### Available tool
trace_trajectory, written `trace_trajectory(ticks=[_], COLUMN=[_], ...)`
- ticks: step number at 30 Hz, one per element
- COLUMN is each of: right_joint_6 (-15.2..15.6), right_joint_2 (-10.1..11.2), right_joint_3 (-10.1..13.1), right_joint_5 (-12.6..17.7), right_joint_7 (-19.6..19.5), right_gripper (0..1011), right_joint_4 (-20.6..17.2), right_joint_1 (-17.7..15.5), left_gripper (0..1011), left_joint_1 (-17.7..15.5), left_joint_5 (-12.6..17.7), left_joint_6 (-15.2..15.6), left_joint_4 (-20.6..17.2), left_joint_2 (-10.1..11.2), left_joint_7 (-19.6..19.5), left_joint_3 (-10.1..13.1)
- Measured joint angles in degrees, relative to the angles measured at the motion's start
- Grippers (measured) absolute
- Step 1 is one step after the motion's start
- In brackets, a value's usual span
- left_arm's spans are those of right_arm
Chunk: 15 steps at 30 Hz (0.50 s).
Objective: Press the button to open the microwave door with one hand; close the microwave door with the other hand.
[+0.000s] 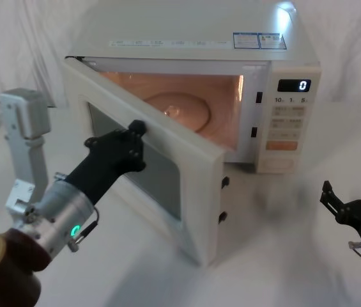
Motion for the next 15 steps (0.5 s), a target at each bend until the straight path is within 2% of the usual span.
trace_trajectory(ticks=[9, 15], right_joint_6=[0.00, 0.00], right_joint_2=[0.00, 0.00], right_joint_3=[0.00, 0.00], right_joint_5=[0.00, 0.00], right_joint_7=[0.00, 0.00], right_gripper=[1002, 1002], right_joint_4=[0.00, 0.00], right_joint_1=[0.00, 0.00], left_gripper=[0, 0], left_joint_1=[-5.19, -7.78], left_joint_5=[1.33, 1.87], left_joint_6=[0.64, 1.16], left_joint_4=[4.23, 6.89], left_joint_2=[-3.11, -4.61], left_joint_7=[-0.01, -0.01], left_joint_3=[2.89, 3.94])
